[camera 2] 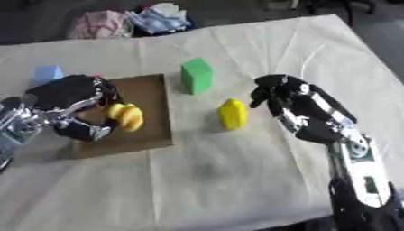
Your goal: Pick up objects on the table and place them in the box.
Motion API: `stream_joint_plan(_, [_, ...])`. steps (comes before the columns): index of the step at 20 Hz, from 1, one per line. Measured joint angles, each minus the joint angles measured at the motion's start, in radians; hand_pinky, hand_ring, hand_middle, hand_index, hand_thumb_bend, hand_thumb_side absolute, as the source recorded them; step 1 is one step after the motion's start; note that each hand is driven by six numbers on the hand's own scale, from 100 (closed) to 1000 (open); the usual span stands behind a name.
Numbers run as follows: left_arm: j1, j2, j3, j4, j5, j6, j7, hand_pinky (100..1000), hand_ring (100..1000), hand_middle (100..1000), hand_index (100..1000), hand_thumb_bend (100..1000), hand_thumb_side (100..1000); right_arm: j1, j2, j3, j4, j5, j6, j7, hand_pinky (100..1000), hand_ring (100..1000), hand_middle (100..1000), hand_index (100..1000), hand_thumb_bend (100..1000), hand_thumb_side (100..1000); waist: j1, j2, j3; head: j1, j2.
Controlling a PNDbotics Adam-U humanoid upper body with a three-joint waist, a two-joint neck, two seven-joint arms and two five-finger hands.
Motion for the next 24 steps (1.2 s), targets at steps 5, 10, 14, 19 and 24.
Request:
stream_joint_plan(5, [-0.003, -0.031, -0.01, 0.055, 0.002, -0.005, 0.006, 680, 634, 628, 775, 100, 203, -0.004, 0.0, 0.0, 0.002, 0.0, -0.002, 0.002, 827, 645, 655, 825, 100, 428, 0.0, 0.0, -0.002, 0.001, 0.0])
stream_joint_plan(10, [-0.003, -0.039, -0.014, 0.074, 0.023, -0.007, 0.011, 736, 731, 724, 832, 100, 418, -0.005, 0.0, 0.0, 0.006, 0.0, -0.006, 0.006, 838, 646, 654, 825, 100, 428, 0.0, 0.0, 0.0, 0.001, 0.0])
stream_joint_plan(14, [-0.002, -0.038, -0.011, 0.071, 0.031, -0.007, 0.016, 772, 772, 775, 860, 103, 530, -0.005, 0.0, 0.0, 0.008, 0.0, -0.007, 0.006, 838, 645, 655, 825, 100, 428, 0.0, 0.0, 0.005, 0.0, 0.0])
stream_joint_plan(19, [0.006, -0.019, -0.003, 0.054, 0.035, -0.004, 0.009, 799, 805, 837, 902, 141, 597, -0.005, 0.0, 0.0, 0.008, 0.0, -0.007, 0.006, 838, 645, 654, 825, 100, 430, 0.0, 0.0, 0.008, 0.0, 0.0])
stream_joint_plan(24, [0.008, -0.012, -0.001, 0.045, 0.032, -0.005, -0.009, 849, 863, 896, 942, 240, 684, -0.005, 0.0, 0.0, 0.008, 0.0, -0.007, 0.006, 839, 645, 654, 825, 100, 431, 0.0, 0.0, 0.01, -0.001, 0.0])
